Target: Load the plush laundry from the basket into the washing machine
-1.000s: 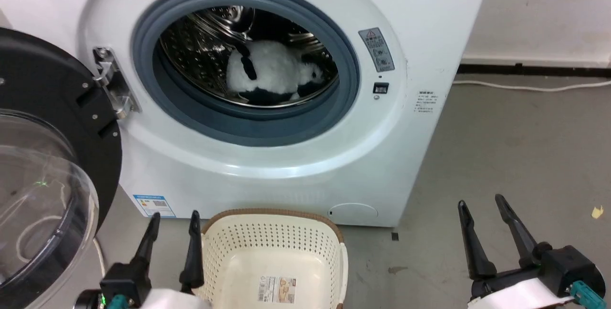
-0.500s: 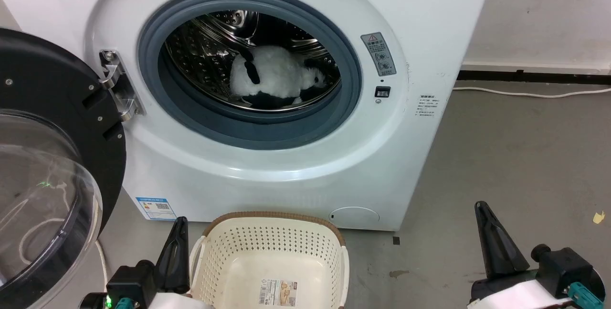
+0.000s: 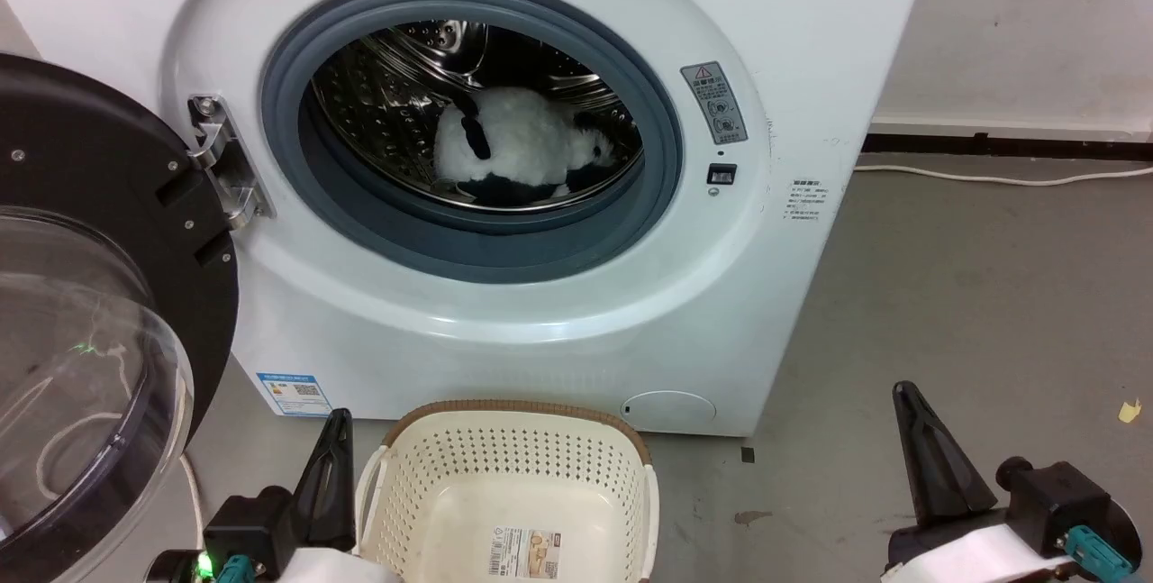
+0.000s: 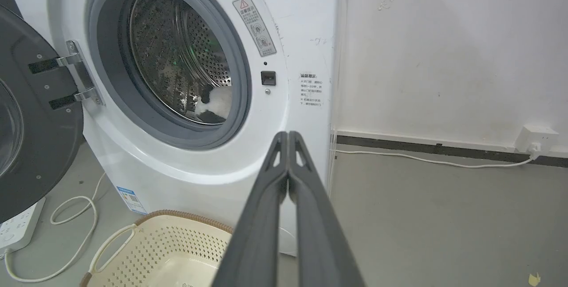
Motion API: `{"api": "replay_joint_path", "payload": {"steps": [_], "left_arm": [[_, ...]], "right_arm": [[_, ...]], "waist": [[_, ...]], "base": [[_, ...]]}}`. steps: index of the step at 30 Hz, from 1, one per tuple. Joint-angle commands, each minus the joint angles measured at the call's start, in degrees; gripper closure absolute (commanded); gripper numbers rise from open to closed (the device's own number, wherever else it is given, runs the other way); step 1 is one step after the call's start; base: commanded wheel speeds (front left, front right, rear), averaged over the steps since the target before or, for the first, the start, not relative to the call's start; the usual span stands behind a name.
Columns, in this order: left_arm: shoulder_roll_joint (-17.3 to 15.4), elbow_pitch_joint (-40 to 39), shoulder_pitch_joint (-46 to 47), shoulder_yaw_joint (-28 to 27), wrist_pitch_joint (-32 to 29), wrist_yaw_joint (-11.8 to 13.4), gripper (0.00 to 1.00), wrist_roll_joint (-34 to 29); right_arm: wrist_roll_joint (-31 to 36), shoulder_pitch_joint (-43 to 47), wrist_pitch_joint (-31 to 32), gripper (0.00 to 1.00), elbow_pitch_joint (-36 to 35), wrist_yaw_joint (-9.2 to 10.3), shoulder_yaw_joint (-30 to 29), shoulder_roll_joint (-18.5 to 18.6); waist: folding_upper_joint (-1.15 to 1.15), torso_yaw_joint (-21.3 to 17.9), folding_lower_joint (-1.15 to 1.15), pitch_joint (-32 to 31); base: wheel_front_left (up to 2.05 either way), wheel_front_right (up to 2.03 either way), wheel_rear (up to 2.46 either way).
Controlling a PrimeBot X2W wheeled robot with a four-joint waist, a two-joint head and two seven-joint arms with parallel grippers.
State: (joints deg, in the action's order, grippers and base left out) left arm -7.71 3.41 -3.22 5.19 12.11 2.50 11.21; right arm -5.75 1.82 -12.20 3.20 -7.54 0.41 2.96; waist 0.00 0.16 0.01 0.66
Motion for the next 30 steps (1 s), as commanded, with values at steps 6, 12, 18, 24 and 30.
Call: {"api": "replay_joint_path", "payload": {"steps": [6, 12, 18, 24, 30], "left_arm": [[0.63, -0.53, 0.73, -0.43, -0.91, -0.31, 1.00, -1.08], [0.90, -0.71, 0.89, -0.73, -1.61, -0.45, 1.00, -1.72], [1.16, -0.89, 1.04, -1.02, -2.32, -0.59, 1.00, -2.35], [1.51, -1.13, 1.25, -1.42, -3.25, -0.77, 1.00, -3.20], [1.77, -1.31, 1.41, -1.72, -3.95, -0.91, 1.00, -3.84]], "right_arm": [[0.68, -0.40, 0.95, 1.00, -0.49, 0.01, -0.06, -0.02], [0.99, -0.49, 1.65, 1.00, -0.66, 0.02, -0.08, -0.02], [1.31, -0.58, 2.36, 1.00, -0.83, 0.02, -0.10, -0.03], [1.74, -0.70, 3.30, 1.00, -1.06, 0.02, -0.13, -0.03], [2.06, -0.79, 4.00, 1.00, -1.23, 0.02, -0.15, -0.04]], "waist": [[0.00, -0.01, 0.00, -0.04], [0.00, -0.02, -0.01, -0.08], [0.00, -0.03, -0.01, -0.12], [0.00, -0.04, -0.01, -0.17], [0.00, -0.05, -0.01, -0.21]], "base": [[0.00, 0.00, 0.00], [0.00, 0.00, 0.00], [0.00, 0.00, 0.00], [0.00, 0.00, 0.00], [0.00, 0.00, 0.00]]}}
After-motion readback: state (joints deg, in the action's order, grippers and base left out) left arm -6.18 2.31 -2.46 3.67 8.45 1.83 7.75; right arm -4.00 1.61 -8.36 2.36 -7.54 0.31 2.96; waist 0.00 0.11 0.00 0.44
